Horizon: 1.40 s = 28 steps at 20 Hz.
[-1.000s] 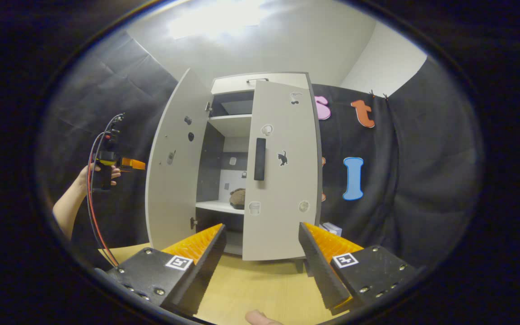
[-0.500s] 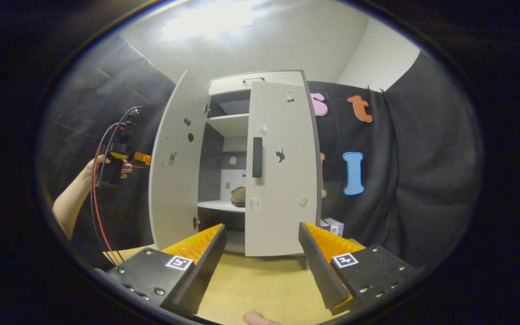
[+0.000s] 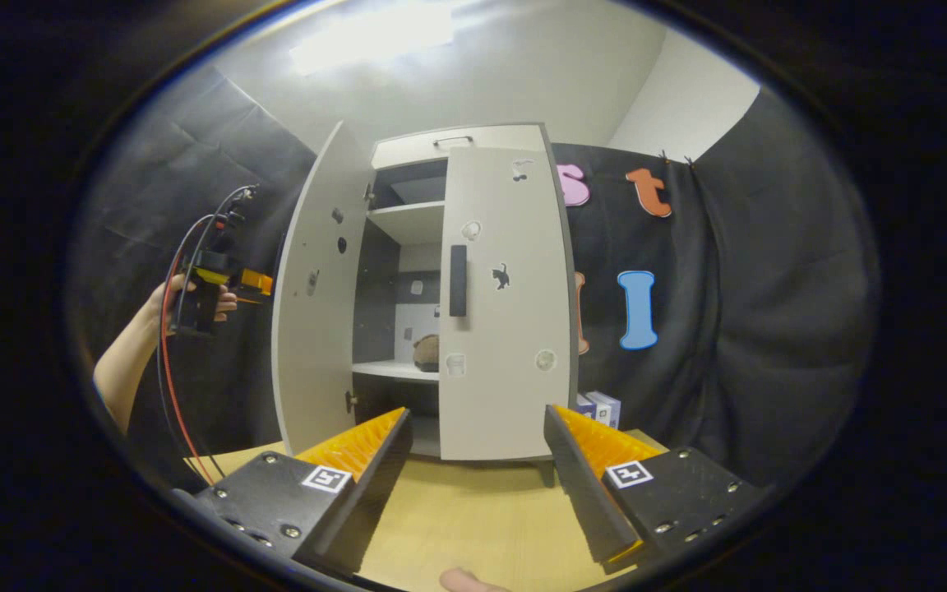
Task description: Grab one shoe with the right hand and put it into the shoe cabinet, grab the other shoe with the left hand and put it into the shoe cabinet; then close the right door with the right hand and the left door with the left hand.
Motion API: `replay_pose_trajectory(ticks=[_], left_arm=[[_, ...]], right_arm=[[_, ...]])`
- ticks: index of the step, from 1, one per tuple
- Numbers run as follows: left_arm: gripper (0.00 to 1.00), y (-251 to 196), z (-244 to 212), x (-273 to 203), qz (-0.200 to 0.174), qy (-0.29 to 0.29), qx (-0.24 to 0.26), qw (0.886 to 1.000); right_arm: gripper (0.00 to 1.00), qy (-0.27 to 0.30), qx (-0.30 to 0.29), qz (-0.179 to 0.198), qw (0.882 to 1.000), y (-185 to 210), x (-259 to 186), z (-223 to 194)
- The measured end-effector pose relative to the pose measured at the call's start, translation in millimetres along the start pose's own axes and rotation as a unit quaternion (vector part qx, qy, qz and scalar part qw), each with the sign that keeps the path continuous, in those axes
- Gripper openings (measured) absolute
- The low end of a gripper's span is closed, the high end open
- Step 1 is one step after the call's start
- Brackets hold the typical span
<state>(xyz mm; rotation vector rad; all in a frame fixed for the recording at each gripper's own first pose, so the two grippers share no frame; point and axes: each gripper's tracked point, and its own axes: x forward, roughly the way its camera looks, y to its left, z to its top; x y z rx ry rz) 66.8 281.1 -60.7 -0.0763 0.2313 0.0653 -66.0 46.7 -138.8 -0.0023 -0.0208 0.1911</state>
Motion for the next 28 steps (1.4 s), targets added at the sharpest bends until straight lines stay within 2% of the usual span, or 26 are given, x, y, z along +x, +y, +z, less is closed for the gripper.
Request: replay_pose_trajectory(ticks=[2, 3, 4, 5, 6, 7, 8, 9, 10, 11, 14, 17, 20, 21, 22, 23, 24, 25, 26, 28], left_arm=[[0.92, -2.3, 1.4, 1.1, 0.002, -0.006, 0.003, 1.000], [0.87, -3.8, 0.5, 1.5, 0.002, -0.007, 0.002, 1.000], [0.92, -6.5, 0.4, 1.3, 0.000, -0.008, 0.001, 1.000], [0.87, -8.6, 0.1, 1.5, -0.001, -0.008, -0.002, 1.000], [0.91, -9.8, -1.0, 2.1, -0.002, -0.006, -0.006, 1.000], [0.87, -12.1, -2.2, 2.3, -0.003, -0.004, -0.010, 1.000], [0.91, -14.6, -3.1, 1.9, -0.005, -0.002, -0.011, 1.000], [0.87, -17.9, -3.3, 2.7, -0.008, -0.003, -0.012, 1.000], [0.92, -21.1, -3.2, 3.7, -0.010, -0.004, -0.013, 1.000], [0.91, -23.8, -2.7, 4.0, -0.011, -0.005, -0.015, 1.000], [0.92, -28.9, -3.8, 6.7, -0.012, -0.004, -0.021, 1.000], [0.92, -41.7, -0.6, 13.6, -0.010, -0.015, -0.006, 1.000], [0.91, -56.0, -6.3, 18.2, -0.006, -0.015, 0.004, 1.000], [0.87, -65.5, -5.5, 21.7, -0.011, -0.019, 0.004, 1.000], [0.91, -73.6, -6.9, 24.2, -0.017, -0.021, 0.003, 1.000], [0.91, -80.7, -12.2, 27.8, -0.019, -0.017, -0.001, 1.000], [0.86, -85.1, -19.5, 30.2, -0.017, -0.015, -0.012, 1.000], [0.92, -93.1, -25.9, 34.2, -0.019, -0.008, -0.016, 1.000], [0.87, -99.6, -34.8, 32.6, -0.022, -0.002, -0.018, 1.000], [0.95, -104.0, -39.7, 28.2, -0.015, -0.016, -0.010, 1.000]], right_arm=[[0.93, 0.004, 0.002, 0.001, 1.000, 1.1, 2.9, -1.9], [0.93, 0.004, 0.005, 0.001, 1.000, 0.5, 4.8, -1.9], [0.93, 0.004, 0.007, -0.001, 1.000, -1.2, 5.9, -1.5], [0.93, 0.005, 0.009, -0.007, 1.000, -4.9, 5.7, -1.0], [0.93, 0.004, 0.012, -0.013, 1.000, -7.8, 6.8, -0.9], [0.93, 0.005, 0.014, -0.017, 1.000, -10.2, 6.6, -1.7], [0.93, 0.006, 0.017, -0.019, 1.000, -11.7, 6.9, -3.1], [0.93, 0.007, 0.020, -0.022, 1.000, -13.7, 8.3, -3.7], [0.93, 0.007, 0.024, -0.025, 0.999, -15.3, 8.9, -3.3], [0.93, 0.006, 0.026, -0.027, 0.999, -15.9, 10.4, -1.8], [0.93, 0.013, 0.022, -0.026, 0.999, -11.4, 16.7, -6.3], [0.93, 0.016, 0.014, -0.027, 0.999, -6.2, 19.4, -5.7], [0.93, 0.012, 0.023, -0.042, 0.999, -4.6, 28.2, -1.0], [0.97, 0.014, 0.025, -0.044, 0.999, -0.8, 33.0, -1.3], [0.97, 0.016, 0.028, -0.044, 0.998, 2.4, 37.8, -1.5], [0.97, 0.019, 0.029, -0.043, 0.998, 6.2, 42.1, -1.6], [0.93, 0.022, 0.028, -0.042, 0.998, 7.0, 42.6, -1.9], [0.93, 0.025, 0.025, -0.043, 0.998, 6.7, 43.8, -3.3], [0.93, 0.027, 0.024, -0.045, 0.998, 6.9, 46.1, -4.2], [0.97, 0.033, 0.020, -0.048, 0.998, 8.4, 56.2, -5.2]])
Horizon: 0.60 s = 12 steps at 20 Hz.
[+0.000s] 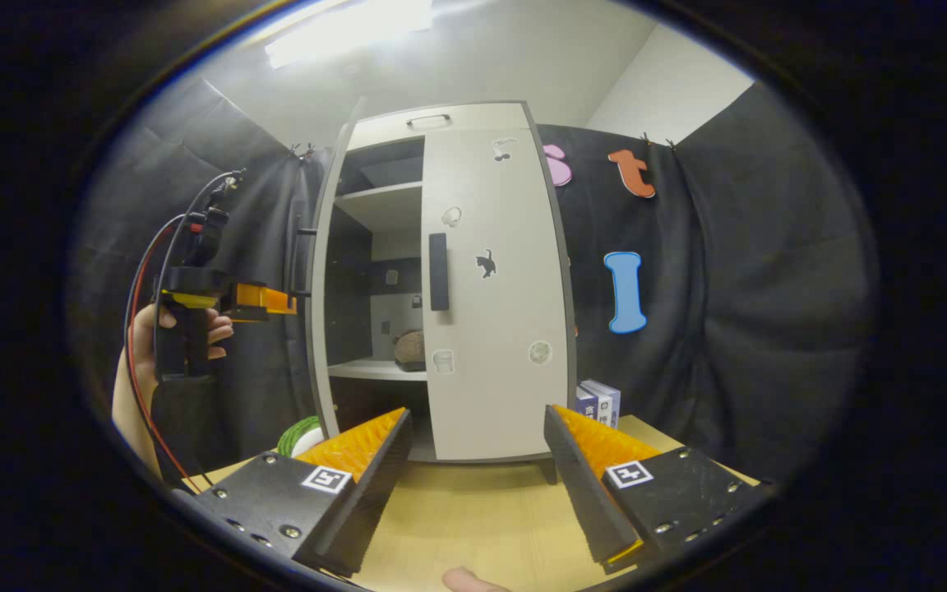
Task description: Grab one shoe with the right hand and put it into the shoe cabinet, grab the other shoe with the left hand and put it into the shoe cabinet; then close the right door with the right hand and the left door with the left hand.
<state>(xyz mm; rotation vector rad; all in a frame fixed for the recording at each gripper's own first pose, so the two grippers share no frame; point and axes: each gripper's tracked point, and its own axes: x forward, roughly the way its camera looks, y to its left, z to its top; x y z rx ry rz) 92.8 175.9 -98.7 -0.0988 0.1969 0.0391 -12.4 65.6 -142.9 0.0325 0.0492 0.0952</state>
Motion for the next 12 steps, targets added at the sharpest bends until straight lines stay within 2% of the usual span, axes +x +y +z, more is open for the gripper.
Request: replay_pose_trajectory(ticks=[1, 2, 3, 4, 5, 6, 7, 8, 9, 10, 12], left_arm=[[0.95, 3.4, -0.4, -4.1, 0.015, -0.008, 0.010, 1.000], [0.90, 6.7, 0.8, -9.4, 0.027, -0.020, 0.027, 0.999], [0.95, 8.6, 2.3, -14.6, 0.035, -0.027, 0.038, 0.998], [0.91, 10.3, 0.3, -19.2, 0.042, -0.031, 0.042, 0.998], [0.99, 9.4, -4.3, -24.3, 0.044, -0.024, 0.037, 0.998], [0.92, 7.7, -5.5, -27.9, 0.044, -0.017, 0.029, 0.998], [0.96, 5.8, -6.6, -35.3, 0.049, -0.012, 0.021, 0.999], [0.92, 6.7, -7.9, -43.8, 0.054, -0.007, 0.025, 0.998], [0.96, 7.7, -8.4, -50.2, 0.061, -0.006, 0.026, 0.998], [0.92, 7.8, -11.8, -56.6, 0.070, -0.001, 0.026, 0.997], [0.95, 1.5, -10.0, -70.6, 0.075, -0.008, 0.025, 0.997]], right_arm=[[0.97, 0.002, -0.002, -0.002, 1.000, -1.2, 1.3, -0.1], [0.97, 0.001, -0.003, -0.005, 1.000, -2.4, 2.1, 1.0], [0.93, 0.001, -0.003, -0.007, 1.000, -3.8, 2.7, 0.7], [0.93, 0.002, -0.002, -0.011, 1.000, -5.8, 3.8, 1.1], [0.93, 0.002, 0.001, -0.014, 1.000, -7.6, 5.2, 2.1], [0.93, 0.001, 0.004, -0.016, 1.000, -8.9, 5.8, 3.5], [0.97, 0.001, 0.003, -0.017, 1.000, -9.2, 6.0, 4.0], [0.97, -0.001, 0.000, -0.018, 1.000, -10.3, 6.0, 7.1], [0.97, -0.006, -0.004, -0.021, 1.000, -11.7, 6.3, 12.4], [0.97, -0.012, -0.011, -0.025, 1.000, -13.7, 5.7, 18.1], [0.97, -0.024, -0.024, -0.031, 0.999, -15.8, 2.9, 29.9]])
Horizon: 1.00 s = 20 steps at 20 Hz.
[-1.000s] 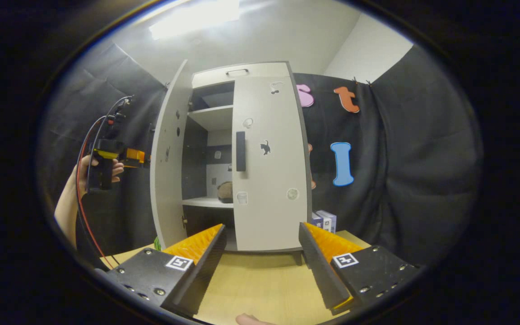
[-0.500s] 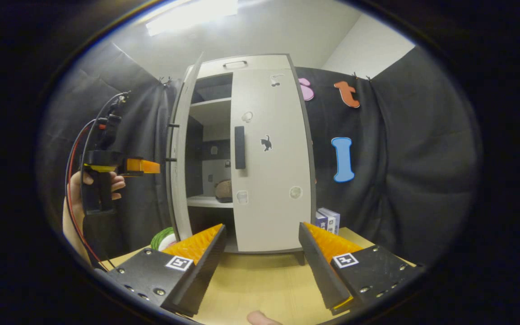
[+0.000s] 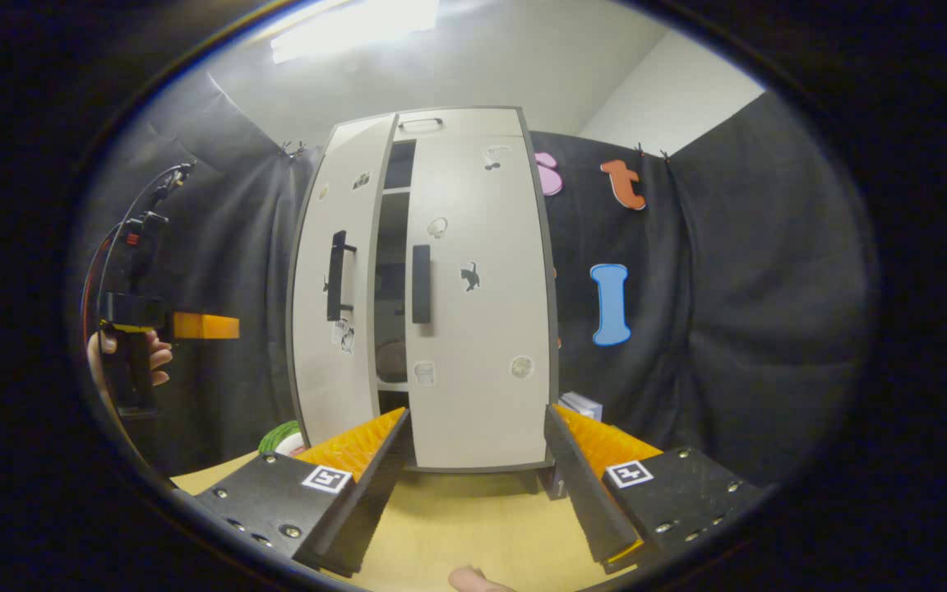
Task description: Grab one shoe with the right hand and put it into the shoe cabinet, grab the other shoe with the left hand and put it into the shoe cabinet; then close the right door with the right hand and the left door with the left hand.
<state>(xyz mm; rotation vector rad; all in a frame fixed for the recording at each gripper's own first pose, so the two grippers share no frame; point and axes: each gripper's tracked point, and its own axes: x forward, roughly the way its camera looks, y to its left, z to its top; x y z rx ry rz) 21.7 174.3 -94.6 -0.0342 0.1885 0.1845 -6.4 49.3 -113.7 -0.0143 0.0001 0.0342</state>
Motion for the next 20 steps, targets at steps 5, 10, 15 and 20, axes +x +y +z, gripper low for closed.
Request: replay_pose_trajectory(ticks=[5, 10, 15, 20], left_arm=[[0.95, -28.1, -5.3, -27.1, -0.018, -0.008, 0.008, 1.000], [0.95, -58.7, -7.4, -48.7, -0.040, -0.030, 0.009, 0.999], [0.95, -69.1, -26.0, -68.2, -0.040, -0.033, -0.006, 0.999], [0.95, -69.1, -34.9, -86.7, -0.037, -0.044, -0.010, 0.998]], right_arm=[[0.97, -0.026, -0.008, -0.001, 1.000, 2.1, -7.9, 32.1], [0.93, -0.052, -0.006, -0.023, 0.998, -3.2, -23.0, 57.0], [0.93, -0.068, -0.015, -0.012, 0.997, 0.4, -37.6, 65.0], [0.93, -0.063, -0.015, -0.011, 0.998, -4.0, -45.9, 51.3]])
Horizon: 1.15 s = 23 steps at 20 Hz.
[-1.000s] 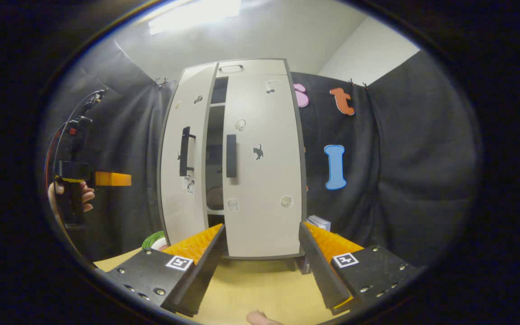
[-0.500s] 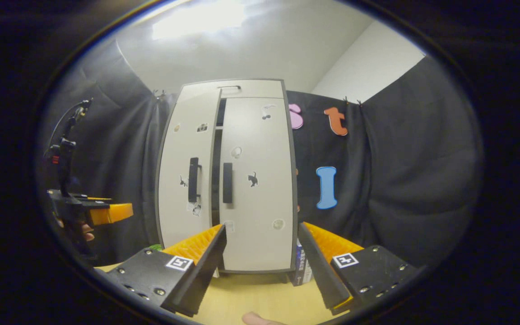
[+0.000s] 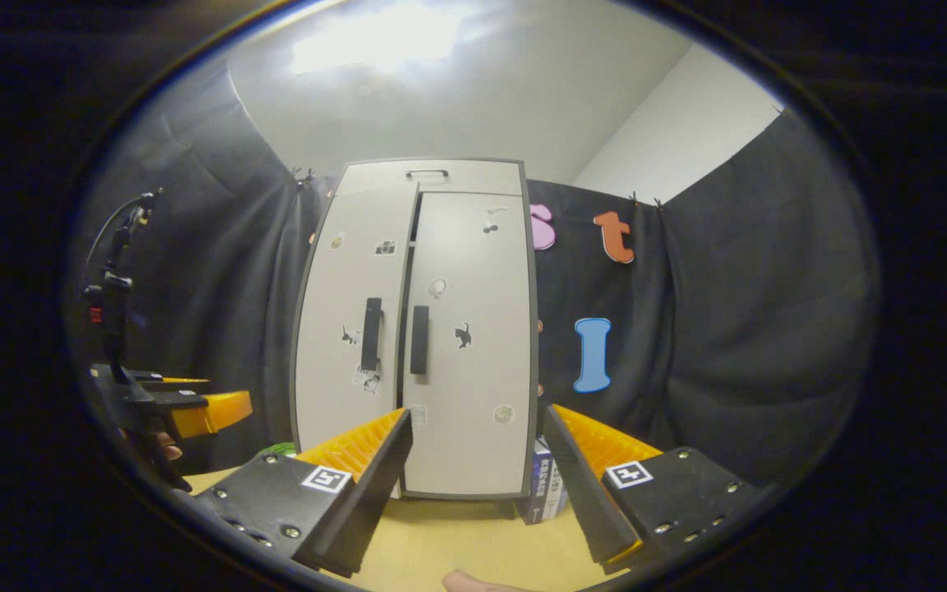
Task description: Grab one shoe with the right hand and put it into the shoe cabinet, grab the other shoe with the left hand and put it into the shoe cabinet; then close the right door with the right hand and the left door with the left hand.
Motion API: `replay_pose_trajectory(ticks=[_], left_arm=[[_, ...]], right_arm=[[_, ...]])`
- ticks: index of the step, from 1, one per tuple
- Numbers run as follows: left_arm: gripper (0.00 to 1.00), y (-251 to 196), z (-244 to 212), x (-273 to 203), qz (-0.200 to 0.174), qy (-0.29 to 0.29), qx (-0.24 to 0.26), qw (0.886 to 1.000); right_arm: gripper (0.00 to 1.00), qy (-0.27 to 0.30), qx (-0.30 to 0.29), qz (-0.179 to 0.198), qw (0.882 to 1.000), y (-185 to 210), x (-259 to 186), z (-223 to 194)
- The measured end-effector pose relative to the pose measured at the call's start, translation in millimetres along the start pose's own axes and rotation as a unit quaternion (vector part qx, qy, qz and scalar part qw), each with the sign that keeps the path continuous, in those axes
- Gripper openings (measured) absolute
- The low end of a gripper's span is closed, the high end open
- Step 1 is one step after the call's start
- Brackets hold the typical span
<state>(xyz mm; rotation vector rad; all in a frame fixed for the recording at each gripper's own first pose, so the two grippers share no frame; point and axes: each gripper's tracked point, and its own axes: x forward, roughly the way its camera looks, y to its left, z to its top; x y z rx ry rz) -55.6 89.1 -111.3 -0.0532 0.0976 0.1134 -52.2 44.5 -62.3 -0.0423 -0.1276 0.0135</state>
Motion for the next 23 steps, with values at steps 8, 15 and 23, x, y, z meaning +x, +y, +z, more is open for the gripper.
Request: replay_pose_trajectory(ticks=[8, 15, 23], left_arm=[[0.95, -22.3, 9.4, -10.2, -0.016, -0.022, 0.016, 1.000], [0.95, -47.9, -4.2, 2.8, -0.024, -0.006, 0.001, 1.000], [0.95, -85.0, -4.0, 5.5, -0.031, -0.022, 0.014, 0.999]], right_arm=[[0.94, 0.005, 0.010, -0.009, 1.000, -8.2, -7.7, -4.9], [0.93, 0.010, 0.016, -0.019, 1.000, -35.4, -17.2, -19.0], [0.93, 0.017, 0.017, -0.003, 1.000, -46.9, -17.1, -35.0]])
